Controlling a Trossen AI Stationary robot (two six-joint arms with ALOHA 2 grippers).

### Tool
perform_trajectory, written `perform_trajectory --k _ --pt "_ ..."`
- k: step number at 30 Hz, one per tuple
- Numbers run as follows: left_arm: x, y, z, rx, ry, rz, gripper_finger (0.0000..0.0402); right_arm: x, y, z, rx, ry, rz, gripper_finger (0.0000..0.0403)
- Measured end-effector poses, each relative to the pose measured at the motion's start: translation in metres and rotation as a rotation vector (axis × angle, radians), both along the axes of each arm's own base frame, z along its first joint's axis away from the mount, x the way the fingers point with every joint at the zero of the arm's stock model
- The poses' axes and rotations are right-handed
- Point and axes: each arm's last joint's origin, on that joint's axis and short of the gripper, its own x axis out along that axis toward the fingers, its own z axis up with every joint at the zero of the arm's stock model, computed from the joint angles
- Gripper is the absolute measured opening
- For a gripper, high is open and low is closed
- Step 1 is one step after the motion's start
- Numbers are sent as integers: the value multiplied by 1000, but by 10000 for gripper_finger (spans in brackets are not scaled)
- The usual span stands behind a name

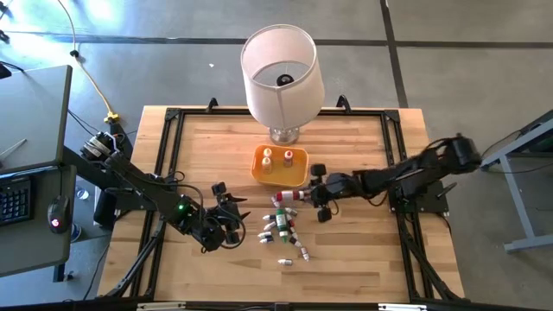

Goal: Pick & Place food coloring
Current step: Put the red food coloring bottle into the yellow bin

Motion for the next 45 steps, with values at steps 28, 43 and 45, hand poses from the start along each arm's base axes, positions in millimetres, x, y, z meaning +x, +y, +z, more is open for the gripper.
perform_trajectory --k 28,43,45 --pt "0 0 0 28 21 -27 188 84 -66 62 -394 1000 -28 121" --pt "0 0 0 28 22 -28 188 87 -103 55 -475 1013 -18 132" --pt "0 0 0 28 22 -28 188 88 -104 55 -446 1001 -6 137"
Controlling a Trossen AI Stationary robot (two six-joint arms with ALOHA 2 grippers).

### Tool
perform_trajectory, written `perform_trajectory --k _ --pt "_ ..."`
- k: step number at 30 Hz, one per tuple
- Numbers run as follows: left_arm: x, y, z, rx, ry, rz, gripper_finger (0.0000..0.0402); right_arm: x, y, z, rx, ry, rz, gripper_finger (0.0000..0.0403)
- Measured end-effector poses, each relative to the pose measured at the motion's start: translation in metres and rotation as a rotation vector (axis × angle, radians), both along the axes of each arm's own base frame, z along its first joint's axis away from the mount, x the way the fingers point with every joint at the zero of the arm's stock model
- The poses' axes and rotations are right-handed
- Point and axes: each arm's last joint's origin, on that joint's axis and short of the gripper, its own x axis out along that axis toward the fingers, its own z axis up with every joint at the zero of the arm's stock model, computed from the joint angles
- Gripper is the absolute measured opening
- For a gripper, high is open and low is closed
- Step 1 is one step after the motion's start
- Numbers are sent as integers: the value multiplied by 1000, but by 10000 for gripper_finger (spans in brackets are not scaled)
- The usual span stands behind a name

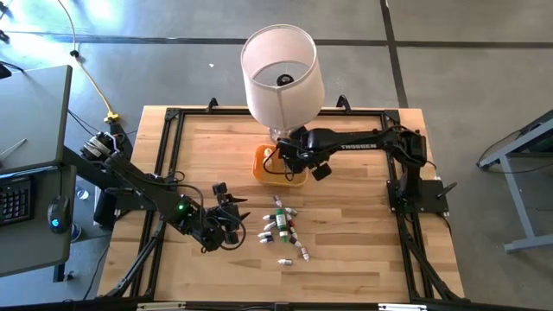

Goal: Pick & Place food coloring
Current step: Put the red food coloring bottle into the yellow bin, then put the green food coloring bottle into the yellow bin

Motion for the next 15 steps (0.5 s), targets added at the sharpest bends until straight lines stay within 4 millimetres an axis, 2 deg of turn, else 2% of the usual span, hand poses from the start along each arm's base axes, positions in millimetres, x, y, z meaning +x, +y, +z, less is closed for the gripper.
perform_trajectory --k 9,15 --pt "0 0 0 14 7 -9 188 5 -1 0 17 -62 0 164" --pt "0 0 0 20 10 -13 188 5 1 2 -87 -59 -36 164"
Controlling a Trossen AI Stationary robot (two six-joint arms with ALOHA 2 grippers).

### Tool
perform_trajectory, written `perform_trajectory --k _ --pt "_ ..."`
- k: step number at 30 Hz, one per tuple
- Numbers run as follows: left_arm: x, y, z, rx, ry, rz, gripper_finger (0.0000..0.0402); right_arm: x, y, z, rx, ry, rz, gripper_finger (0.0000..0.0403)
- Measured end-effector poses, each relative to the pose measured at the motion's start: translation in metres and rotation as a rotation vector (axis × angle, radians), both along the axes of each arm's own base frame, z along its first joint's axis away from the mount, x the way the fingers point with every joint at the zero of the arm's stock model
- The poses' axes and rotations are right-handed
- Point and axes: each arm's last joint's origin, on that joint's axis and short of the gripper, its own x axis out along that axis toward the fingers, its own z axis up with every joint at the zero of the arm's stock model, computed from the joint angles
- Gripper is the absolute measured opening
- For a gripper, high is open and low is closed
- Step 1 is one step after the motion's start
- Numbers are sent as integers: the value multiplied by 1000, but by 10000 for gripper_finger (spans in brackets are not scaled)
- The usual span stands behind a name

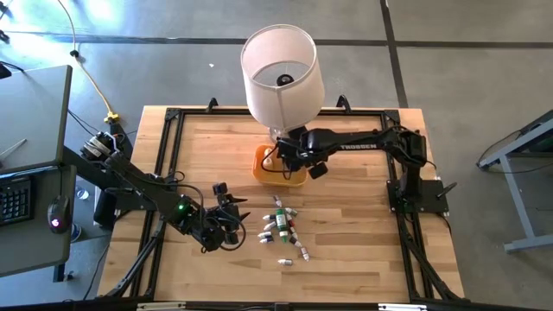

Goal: Pick & Place food coloring
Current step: Put the green food coloring bottle into the yellow bin

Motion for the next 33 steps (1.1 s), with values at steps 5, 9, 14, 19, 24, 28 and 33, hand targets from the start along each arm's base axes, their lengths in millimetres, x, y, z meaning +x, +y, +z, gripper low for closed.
perform_trajectory --k 5,9,14,19,24,28,33 --pt "0 0 0 0 0 0 188 -3 18 0 -17 30 -24 153" --pt "0 0 0 0 0 0 188 -9 37 3 -70 59 -55 146" --pt "0 -1 0 -24 9 -20 188 -19 67 14 -78 21 -102 146" --pt "0 -3 -1 -70 42 -68 188 -24 102 21 21 -129 -230 151" --pt "0 -6 -3 -112 105 -166 188 -18 140 20 274 -282 -361 149" --pt "3 -9 -7 -126 137 -227 188 -5 173 24 524 -413 -323 151" --pt "12 -17 -20 -78 172 -302 188 6 212 27 691 -569 -254 147"
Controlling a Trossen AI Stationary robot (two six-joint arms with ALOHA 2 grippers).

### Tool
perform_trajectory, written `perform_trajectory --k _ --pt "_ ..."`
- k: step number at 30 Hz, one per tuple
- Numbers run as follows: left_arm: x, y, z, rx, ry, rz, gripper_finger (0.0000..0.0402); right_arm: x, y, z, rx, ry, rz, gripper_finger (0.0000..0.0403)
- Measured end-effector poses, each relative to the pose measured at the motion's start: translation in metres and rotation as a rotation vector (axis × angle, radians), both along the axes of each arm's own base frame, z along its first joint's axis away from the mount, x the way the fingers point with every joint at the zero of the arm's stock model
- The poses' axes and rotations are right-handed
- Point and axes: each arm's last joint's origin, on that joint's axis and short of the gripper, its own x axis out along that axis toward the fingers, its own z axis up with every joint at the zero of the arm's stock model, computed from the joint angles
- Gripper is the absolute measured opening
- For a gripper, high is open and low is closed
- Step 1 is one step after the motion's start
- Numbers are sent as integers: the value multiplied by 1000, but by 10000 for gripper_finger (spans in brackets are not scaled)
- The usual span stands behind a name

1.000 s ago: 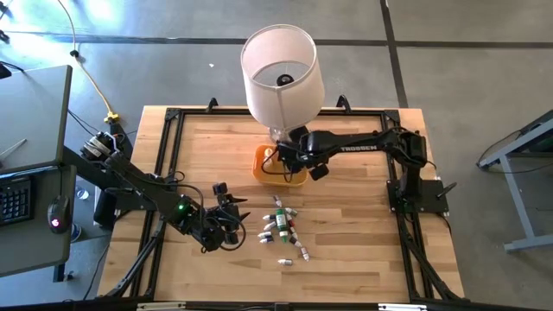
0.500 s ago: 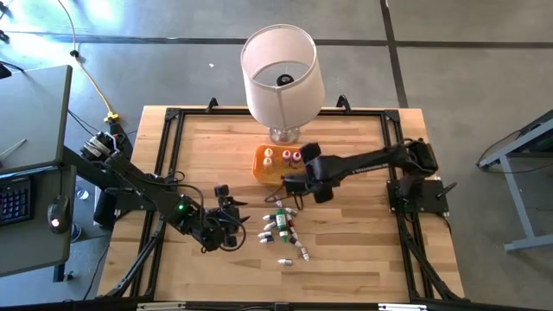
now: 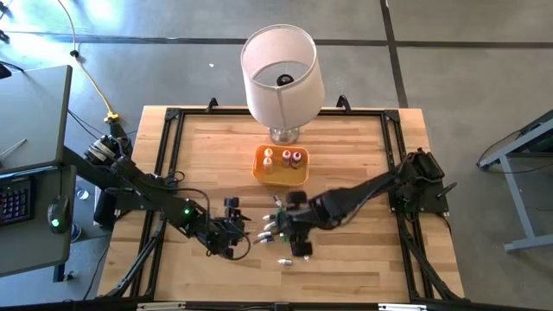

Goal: Pick & Place food coloring
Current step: Put the green food coloring bottle into the yellow bin

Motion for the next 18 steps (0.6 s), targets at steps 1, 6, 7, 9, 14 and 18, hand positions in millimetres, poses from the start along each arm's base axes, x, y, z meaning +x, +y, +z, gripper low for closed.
perform_trajectory --k 1,6,7,9,14,18 --pt "2 -2 -3 7 3 -19 188 1 6 -2 9 -19 -24 145" --pt "17 -13 -17 29 -37 -72 188 2 24 -30 -23 19 -208 137" --pt "21 -15 -17 7 -64 -74 188 3 26 -37 -25 37 -227 135" --pt "24 -17 -20 -2 -78 -73 188 5 30 -50 -32 69 -240 130" --pt "27 -20 -23 -12 -100 -56 188 10 30 -79 -94 139 -249 115" --pt "26 -18 -24 20 -92 -56 188 10 20 -87 -183 177 -252 99"
